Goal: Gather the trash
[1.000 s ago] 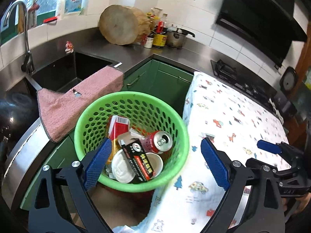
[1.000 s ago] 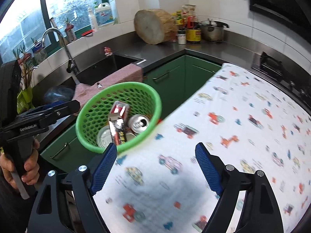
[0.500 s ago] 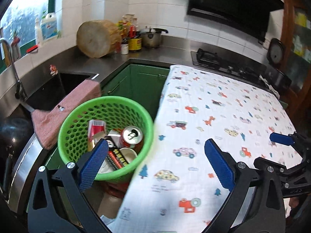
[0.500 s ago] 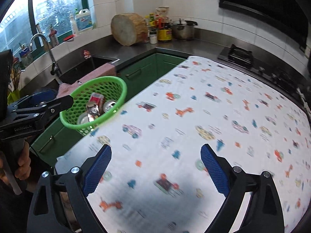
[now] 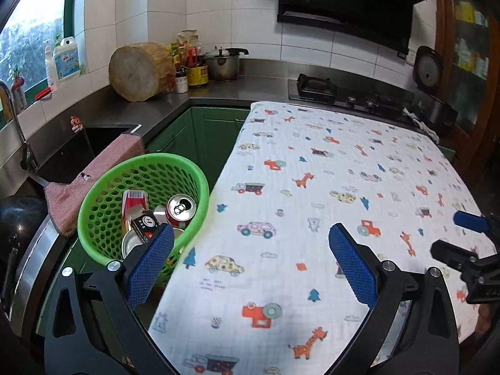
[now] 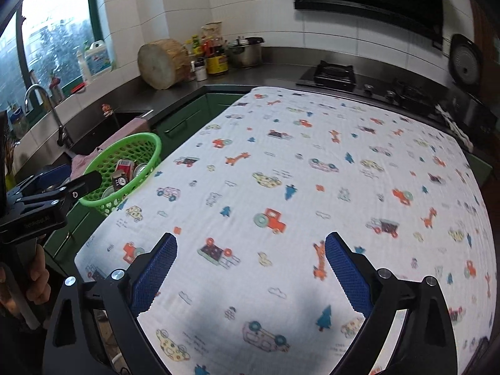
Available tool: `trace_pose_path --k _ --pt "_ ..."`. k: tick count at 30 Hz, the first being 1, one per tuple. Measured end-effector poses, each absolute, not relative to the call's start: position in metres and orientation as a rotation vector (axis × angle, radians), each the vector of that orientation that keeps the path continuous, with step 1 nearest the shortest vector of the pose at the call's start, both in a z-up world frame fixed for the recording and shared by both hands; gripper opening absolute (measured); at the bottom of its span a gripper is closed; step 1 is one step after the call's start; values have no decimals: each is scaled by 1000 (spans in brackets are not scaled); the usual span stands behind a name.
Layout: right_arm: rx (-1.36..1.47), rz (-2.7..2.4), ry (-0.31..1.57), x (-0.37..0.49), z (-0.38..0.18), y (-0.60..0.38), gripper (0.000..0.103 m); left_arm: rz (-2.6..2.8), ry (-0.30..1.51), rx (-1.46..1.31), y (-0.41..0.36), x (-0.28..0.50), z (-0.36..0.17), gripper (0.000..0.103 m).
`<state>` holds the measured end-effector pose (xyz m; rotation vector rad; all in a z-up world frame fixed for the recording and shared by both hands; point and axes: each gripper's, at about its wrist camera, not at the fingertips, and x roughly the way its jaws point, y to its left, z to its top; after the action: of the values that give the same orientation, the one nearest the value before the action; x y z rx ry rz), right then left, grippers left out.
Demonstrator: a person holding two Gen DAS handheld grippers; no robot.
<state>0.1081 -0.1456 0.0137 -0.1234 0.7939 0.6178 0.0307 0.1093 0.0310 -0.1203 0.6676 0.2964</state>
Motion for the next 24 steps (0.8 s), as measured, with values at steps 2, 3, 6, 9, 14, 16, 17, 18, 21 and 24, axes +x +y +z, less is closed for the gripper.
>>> trace_pose_path --k 2,3,6,9,14,16,17,18,21,24 --pt "-116 583 792 104 11 -157 93 283 668 -117 103 29 29 98" --pt "-113 568 787 102 11 -161 93 277 670 -117 100 29 28 98" --pt "-93 530 781 97 8 -176 93 258 678 -124 92 28 25 98" --pt "-82 505 780 91 5 -188 93 234 692 -136 86 27 20 98" --pt "-70 480 779 88 1 -202 94 253 709 -85 71 27 13 98" --pt "-60 473 782 88 -1 -206 94 249 715 -81 68 27 11 98" --pt "-55 471 783 88 -1 -208 94 247 720 -79 65 27 10 98" --pt "-52 469 784 88 -2 -210 94 245 723 -77 64 27 9 98" --pt "-47 466 785 86 -3 -211 94 243 728 -70 60 27 8 98" --pt "-42 459 788 86 -4 -215 94 242 728 -63 56 27 8 98"
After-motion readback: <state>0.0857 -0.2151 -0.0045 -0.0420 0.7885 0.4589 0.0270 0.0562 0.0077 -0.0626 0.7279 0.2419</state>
